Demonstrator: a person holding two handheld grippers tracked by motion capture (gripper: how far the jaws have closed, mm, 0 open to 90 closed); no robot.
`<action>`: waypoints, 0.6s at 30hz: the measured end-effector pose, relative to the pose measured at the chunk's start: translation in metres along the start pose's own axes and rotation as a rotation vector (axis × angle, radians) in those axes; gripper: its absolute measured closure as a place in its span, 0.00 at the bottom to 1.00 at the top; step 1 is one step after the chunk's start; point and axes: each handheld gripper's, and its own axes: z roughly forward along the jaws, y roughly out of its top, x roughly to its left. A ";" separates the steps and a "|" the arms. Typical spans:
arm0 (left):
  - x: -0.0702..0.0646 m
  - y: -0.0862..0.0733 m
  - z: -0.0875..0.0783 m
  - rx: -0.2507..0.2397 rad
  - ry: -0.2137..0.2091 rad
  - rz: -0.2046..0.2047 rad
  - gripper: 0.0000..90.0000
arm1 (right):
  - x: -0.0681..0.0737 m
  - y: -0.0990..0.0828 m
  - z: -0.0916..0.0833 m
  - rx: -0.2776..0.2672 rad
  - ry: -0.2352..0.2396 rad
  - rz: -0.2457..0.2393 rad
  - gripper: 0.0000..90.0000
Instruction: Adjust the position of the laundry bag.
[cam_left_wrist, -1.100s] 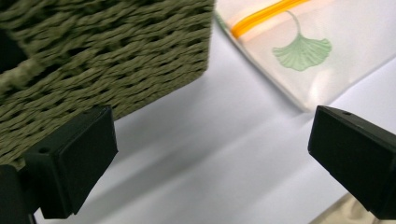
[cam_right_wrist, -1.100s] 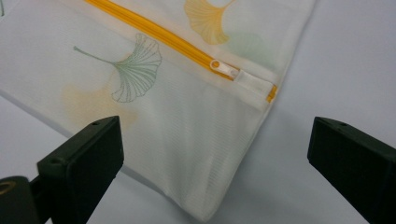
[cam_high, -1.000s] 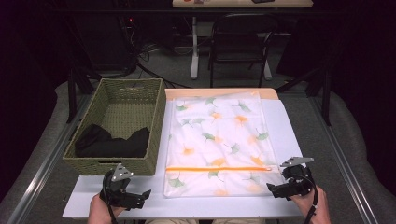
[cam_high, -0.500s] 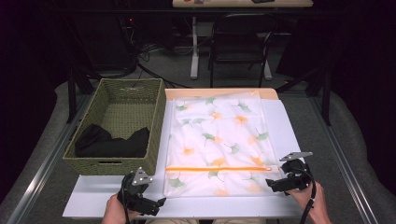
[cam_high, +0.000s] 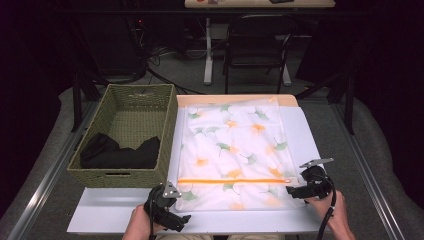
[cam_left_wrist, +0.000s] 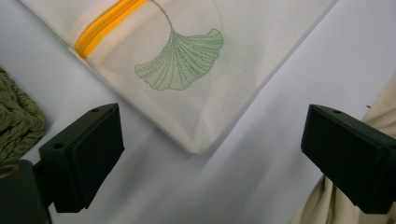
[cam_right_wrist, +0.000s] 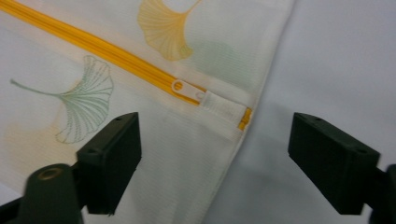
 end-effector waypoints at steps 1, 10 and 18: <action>0.000 0.000 0.000 0.000 0.000 0.000 0.07 | 0.000 0.000 0.000 0.000 0.000 0.000 0.22; 0.002 0.008 0.010 0.012 0.029 0.016 0.22 | -0.004 -0.002 0.001 0.022 -0.002 0.017 0.43; 0.002 0.011 0.016 0.026 0.068 0.013 0.40 | -0.003 -0.004 0.002 0.034 -0.010 0.019 0.57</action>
